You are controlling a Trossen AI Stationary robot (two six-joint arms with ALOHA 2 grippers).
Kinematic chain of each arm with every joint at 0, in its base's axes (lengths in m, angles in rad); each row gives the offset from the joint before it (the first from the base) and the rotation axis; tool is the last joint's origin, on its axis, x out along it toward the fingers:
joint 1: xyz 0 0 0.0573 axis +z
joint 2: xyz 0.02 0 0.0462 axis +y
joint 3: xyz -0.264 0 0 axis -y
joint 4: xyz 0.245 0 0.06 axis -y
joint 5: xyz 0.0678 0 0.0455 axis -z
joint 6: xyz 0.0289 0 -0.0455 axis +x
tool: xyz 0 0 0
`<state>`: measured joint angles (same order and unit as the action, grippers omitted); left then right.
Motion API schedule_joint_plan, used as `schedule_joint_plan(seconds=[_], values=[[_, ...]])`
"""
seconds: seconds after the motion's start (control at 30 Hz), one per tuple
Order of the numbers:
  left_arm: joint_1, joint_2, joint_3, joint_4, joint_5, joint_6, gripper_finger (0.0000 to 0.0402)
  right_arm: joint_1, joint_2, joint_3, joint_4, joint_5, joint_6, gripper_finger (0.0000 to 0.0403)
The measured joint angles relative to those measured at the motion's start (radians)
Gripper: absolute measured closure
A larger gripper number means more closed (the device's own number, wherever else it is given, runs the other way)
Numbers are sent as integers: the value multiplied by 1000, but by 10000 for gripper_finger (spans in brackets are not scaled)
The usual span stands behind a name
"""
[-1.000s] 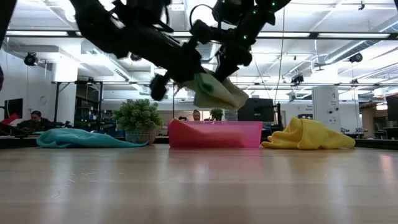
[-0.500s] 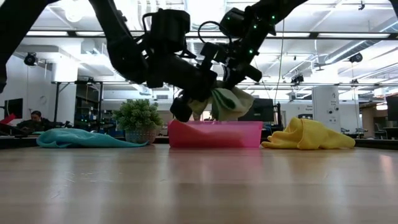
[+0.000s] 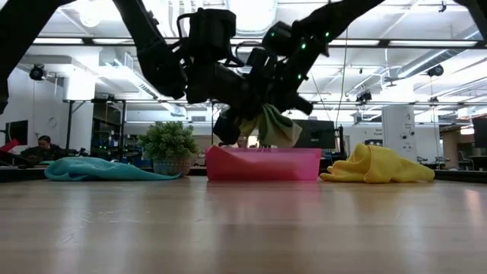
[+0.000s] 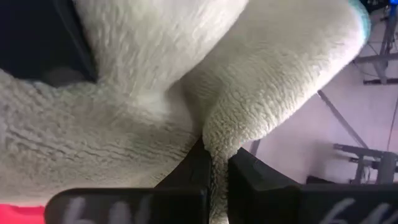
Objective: Fold microfiber towels
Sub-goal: Put the folded green microfiber towel into red bin
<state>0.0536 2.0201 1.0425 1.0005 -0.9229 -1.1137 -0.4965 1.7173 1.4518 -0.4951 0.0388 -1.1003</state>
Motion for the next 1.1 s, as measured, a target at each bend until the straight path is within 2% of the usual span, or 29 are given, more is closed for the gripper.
schedule_joint_plan(seconds=[0.13,0.27,0.57,0.87,1.1], values=[[2,0,-3,-32,-2,-11,358,-8,36,0,39,65,-68,391],[2,0,-3,-70,2,-58,339,-14,54,0,59,59,-105,391],[5,0,-40,-92,8,-59,276,-27,81,0,66,59,-139,391],[5,-5,-81,-93,122,-61,203,-39,99,0,86,67,-158,391],[-10,-52,-173,-93,128,-59,184,-41,99,0,114,66,-217,391]])
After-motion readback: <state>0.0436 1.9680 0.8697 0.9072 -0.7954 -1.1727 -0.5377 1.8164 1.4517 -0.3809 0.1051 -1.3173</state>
